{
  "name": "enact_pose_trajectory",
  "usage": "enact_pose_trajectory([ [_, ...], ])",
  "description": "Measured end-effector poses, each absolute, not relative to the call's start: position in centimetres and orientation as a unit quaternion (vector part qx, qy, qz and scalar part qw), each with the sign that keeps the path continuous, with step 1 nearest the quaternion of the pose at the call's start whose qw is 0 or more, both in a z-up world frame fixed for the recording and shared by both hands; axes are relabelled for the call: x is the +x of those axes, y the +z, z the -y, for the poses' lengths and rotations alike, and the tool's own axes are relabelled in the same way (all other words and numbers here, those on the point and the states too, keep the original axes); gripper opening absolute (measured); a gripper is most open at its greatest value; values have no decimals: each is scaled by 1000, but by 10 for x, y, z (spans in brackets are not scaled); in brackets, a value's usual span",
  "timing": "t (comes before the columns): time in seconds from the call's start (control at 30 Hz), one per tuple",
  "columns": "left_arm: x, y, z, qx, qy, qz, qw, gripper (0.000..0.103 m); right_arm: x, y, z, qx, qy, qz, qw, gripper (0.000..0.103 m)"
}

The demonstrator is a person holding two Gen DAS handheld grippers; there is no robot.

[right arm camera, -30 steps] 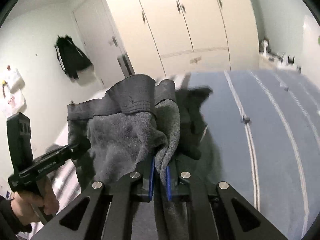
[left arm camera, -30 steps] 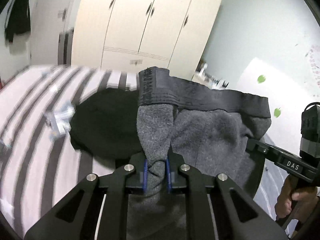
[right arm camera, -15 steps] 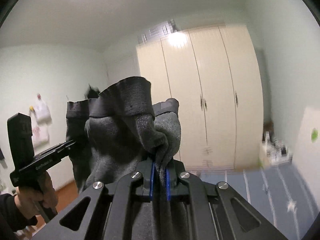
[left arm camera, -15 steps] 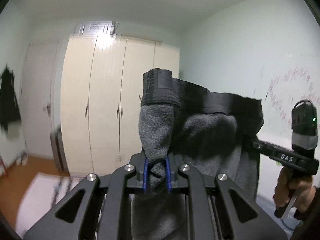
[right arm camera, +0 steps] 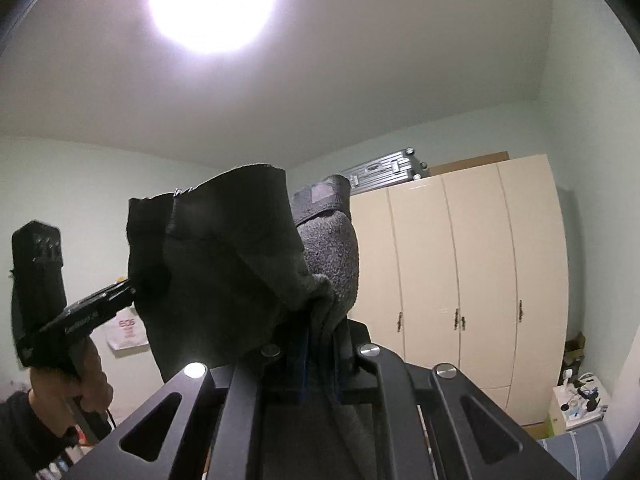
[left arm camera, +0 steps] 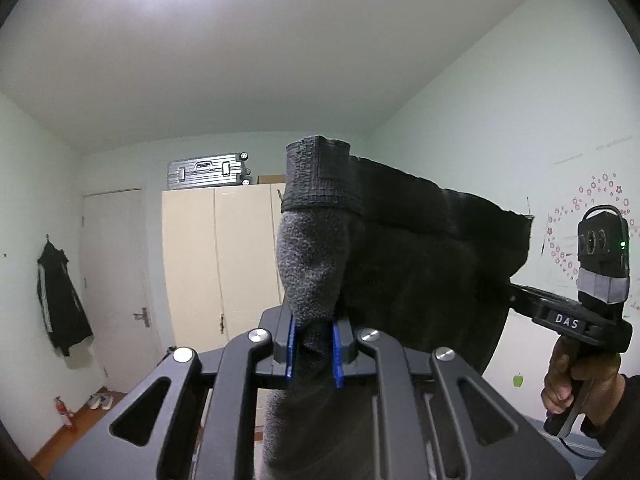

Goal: Fold clothes
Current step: 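Hold the grey garment up with both tools and shake it out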

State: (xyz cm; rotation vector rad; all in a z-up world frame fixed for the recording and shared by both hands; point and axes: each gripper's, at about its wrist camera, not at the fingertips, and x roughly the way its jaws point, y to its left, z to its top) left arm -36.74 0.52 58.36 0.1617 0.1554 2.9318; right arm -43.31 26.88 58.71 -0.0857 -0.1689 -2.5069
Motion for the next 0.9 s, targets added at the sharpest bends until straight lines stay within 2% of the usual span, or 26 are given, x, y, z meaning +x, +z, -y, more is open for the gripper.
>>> enact_pose_trajectory([
  [0.3,-325,601,-7,57,992,-62,98,11,-420,592,-278,4,-926,114,361,8],
  [0.47,-342,600,2,43,994,-45,91,11,-424,598,-271,21,-923,119,366,8],
  [0.73,-427,547,39,-29,997,-17,69,11,-505,542,-240,93,-920,136,355,8],
  [0.9,-506,506,67,-61,997,3,38,11,-568,503,-209,128,-922,140,338,8],
])
